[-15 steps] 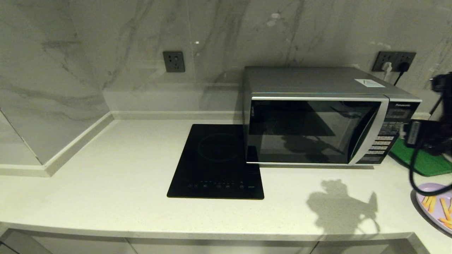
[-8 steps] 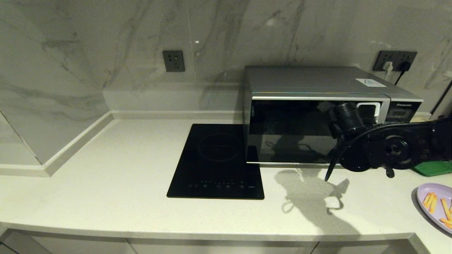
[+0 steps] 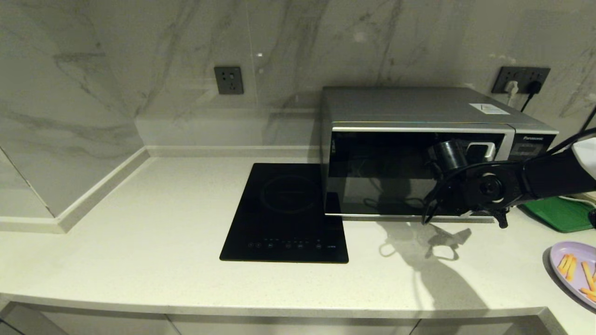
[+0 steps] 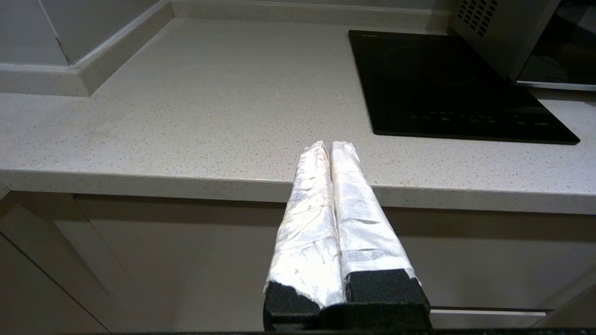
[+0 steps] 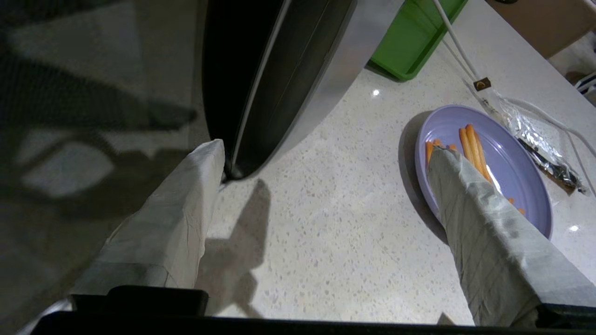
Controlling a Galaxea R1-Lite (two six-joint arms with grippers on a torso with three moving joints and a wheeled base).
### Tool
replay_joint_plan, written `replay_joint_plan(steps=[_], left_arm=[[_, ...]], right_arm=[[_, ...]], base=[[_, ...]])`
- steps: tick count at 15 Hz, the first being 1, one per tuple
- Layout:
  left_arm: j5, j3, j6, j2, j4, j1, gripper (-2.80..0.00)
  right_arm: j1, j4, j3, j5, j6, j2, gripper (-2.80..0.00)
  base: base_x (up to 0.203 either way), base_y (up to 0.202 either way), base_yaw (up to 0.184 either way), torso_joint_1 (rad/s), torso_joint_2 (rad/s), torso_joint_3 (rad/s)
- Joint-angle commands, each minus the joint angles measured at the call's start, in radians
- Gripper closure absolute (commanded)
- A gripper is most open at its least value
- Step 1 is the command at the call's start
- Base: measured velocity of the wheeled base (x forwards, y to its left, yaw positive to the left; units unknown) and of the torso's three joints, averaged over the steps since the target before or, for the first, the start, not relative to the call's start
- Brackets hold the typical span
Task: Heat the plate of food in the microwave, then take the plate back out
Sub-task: Open the microwave oven
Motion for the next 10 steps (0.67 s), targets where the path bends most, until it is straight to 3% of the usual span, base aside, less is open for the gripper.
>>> replay_joint_plan(steps=[1,10], left_arm=[[0.0,0.0,0.0,0.0,0.0,0.0,0.0],[0.0,0.0,0.0,0.0,0.0,0.0,0.0]], right_arm=[[-0.016,-0.001,-0.015,-0.005,0.003,0.007,-2.8],[-0.071,-0.002,-0.047,-0.011,0.003,0.002,-2.8]], base=[[0.0,0.0,0.0,0.0,0.0,0.0],[0.0,0.0,0.0,0.0,0.0,0.0]])
